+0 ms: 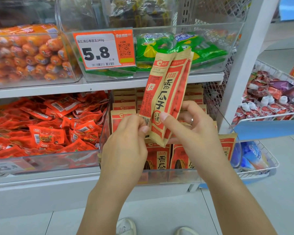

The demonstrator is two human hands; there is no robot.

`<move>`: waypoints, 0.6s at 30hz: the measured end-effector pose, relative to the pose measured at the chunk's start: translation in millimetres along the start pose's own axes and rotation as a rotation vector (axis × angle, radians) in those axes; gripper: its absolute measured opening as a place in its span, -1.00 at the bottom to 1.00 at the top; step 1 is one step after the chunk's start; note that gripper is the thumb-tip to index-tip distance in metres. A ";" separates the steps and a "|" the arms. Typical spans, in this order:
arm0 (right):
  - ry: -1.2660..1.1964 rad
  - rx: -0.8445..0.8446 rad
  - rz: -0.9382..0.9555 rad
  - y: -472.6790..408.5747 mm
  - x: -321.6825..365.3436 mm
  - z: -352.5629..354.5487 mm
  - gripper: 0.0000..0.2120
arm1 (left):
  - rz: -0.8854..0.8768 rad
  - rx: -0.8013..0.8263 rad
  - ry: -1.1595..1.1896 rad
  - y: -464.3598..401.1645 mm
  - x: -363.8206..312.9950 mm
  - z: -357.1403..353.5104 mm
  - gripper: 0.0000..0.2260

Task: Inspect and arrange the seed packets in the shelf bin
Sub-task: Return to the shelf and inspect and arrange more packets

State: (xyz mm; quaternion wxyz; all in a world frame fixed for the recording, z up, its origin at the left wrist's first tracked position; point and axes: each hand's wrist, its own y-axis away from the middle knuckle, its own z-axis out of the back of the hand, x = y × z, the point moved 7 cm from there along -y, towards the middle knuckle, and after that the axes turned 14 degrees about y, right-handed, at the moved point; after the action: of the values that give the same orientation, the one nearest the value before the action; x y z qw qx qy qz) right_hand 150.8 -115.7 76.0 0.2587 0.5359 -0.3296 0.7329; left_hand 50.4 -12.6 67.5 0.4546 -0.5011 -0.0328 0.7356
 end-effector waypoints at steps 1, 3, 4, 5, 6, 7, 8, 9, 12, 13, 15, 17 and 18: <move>-0.003 0.005 -0.003 0.0 0.2 0.4 -0.86 | 0.010 0.009 0.036 -0.3 1.5 -0.2 -0.88; -0.001 0.006 -0.007 -0.1 -0.2 0.9 -0.86 | 0.020 0.019 0.081 -0.7 3.4 -0.4 -0.89; 0.006 0.004 -0.009 -0.1 -0.4 1.3 -0.86 | 0.019 0.020 0.089 -0.6 4.1 -0.3 -0.89; 0.014 0.003 -0.011 -0.2 -0.5 1.4 -0.86 | 0.019 0.022 0.093 -0.6 4.5 -0.1 -0.89; 0.023 0.002 -0.012 -0.3 -1.1 1.4 -0.85 | 0.021 0.024 0.095 -0.4 5.0 -0.1 -0.89; 0.030 0.002 -0.018 -0.4 -1.4 1.2 -0.85 | 0.024 0.029 0.099 -0.2 5.3 -0.4 -0.88; 0.033 0.002 -0.024 -0.4 -1.8 0.8 -0.84 | 0.028 0.034 0.100 -0.1 5.8 -0.7 -0.86; 0.032 0.002 -0.027 -0.2 -1.7 0.6 -0.83 | 0.031 0.037 0.103 -0.3 6.4 -0.5 -0.85; 0.024 0.004 -0.027 -1.0 -2.1 0.7 -0.70 | 0.046 0.043 0.169 -1.7 5.5 1.9 -0.85; -0.003 0.011 -0.044 -1.9 -3.9 1.1 -0.62 | 0.062 0.057 0.223 -2.0 5.0 1.9 -0.85; -0.110 0.059 -0.102 -4.0 -8.6 0.6 -0.49 | 0.106 0.114 0.367 -2.3 2.5 0.2 -0.84; -0.203 0.126 -0.142 -5.1 -10.2 -1.4 -0.43 | 0.152 0.192 0.513 -0.4 -2.0 -2.4 -0.82; -0.223 0.149 -0.142 -5.4 -10.2 -1.6 -0.42 | 0.172 0.231 0.557 0.3 -4.1 -4.0 -0.81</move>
State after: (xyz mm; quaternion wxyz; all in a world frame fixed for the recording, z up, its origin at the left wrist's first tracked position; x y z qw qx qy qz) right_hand 156.7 -111.3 67.0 0.2311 0.6538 -0.2621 0.6711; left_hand 53.7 -17.3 68.3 0.4364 -0.6292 0.2195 0.6046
